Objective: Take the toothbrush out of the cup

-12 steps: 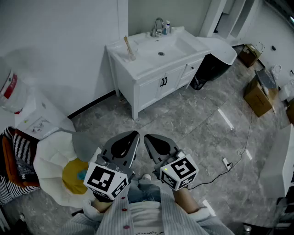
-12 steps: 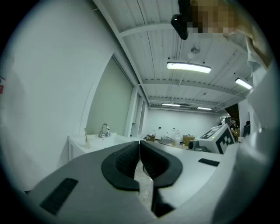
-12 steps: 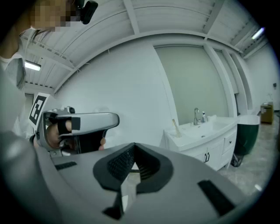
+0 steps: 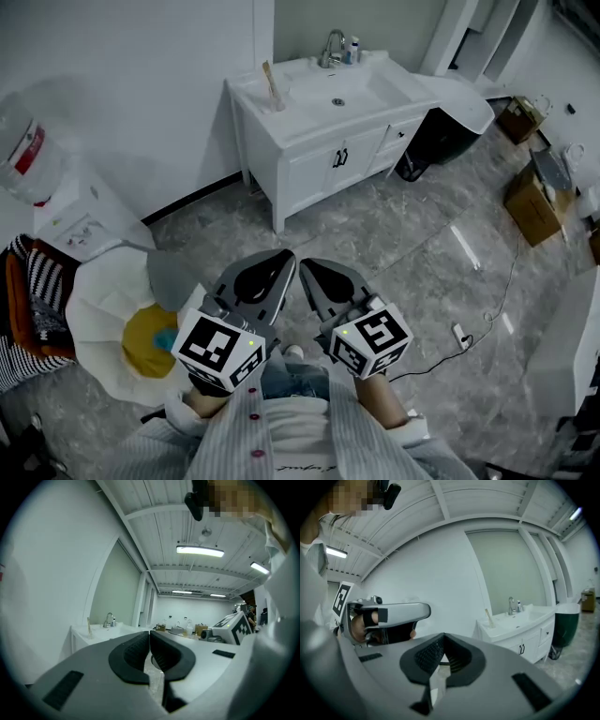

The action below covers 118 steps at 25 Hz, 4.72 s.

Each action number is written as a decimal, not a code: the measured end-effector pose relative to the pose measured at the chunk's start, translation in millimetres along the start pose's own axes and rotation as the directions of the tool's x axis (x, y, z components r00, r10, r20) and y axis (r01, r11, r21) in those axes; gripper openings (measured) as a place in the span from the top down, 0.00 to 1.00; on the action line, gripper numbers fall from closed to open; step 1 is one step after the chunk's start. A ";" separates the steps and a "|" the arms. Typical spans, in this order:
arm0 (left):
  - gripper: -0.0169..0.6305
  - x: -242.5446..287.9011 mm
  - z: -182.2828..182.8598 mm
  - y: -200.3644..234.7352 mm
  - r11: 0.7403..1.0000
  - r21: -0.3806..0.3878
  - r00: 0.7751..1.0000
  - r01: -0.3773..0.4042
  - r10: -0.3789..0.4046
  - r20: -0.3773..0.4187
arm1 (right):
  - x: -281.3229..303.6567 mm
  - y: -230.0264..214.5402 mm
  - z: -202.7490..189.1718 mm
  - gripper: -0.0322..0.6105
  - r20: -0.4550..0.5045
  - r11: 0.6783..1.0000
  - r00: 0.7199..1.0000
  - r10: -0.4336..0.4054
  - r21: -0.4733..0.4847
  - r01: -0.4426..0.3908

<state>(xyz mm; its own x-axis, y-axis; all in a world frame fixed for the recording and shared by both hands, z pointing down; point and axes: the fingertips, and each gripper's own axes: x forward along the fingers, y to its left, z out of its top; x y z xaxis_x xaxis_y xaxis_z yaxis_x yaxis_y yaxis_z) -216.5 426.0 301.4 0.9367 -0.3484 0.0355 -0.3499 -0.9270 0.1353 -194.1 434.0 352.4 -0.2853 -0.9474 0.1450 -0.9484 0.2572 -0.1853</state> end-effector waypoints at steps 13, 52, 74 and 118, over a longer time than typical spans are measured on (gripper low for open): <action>0.94 8.5 -11.0 -0.7 1.000 0.004 1.000 -0.024 0.024 -0.020 | -1.8 -14.6 -12.6 0.93 -0.006 0.998 1.000 0.010 0.064 -0.010; 0.94 214.7 15.9 249.6 1.000 0.020 0.998 -0.001 0.002 -0.055 | 241.9 -216.3 41.7 0.93 -0.033 0.982 0.996 -0.083 0.166 0.087; 0.94 310.4 16.9 352.3 0.986 -0.012 0.984 -0.169 0.168 -0.062 | 347.5 -328.8 57.4 0.93 -0.088 0.982 0.996 0.021 0.191 -0.004; 0.94 446.7 44.7 454.1 0.832 -0.023 0.832 -0.554 0.552 -0.054 | 484.7 -449.1 120.9 0.93 -0.177 0.896 0.880 0.441 0.143 -0.420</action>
<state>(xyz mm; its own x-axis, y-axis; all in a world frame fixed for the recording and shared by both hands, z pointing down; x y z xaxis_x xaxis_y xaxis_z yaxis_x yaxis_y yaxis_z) 42.4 -156.8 334.4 0.5866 -0.7943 0.1579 -0.8099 -0.5750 0.1159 110.2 -163.8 388.4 -0.6936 -0.6865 0.2182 -0.7103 0.6013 -0.3658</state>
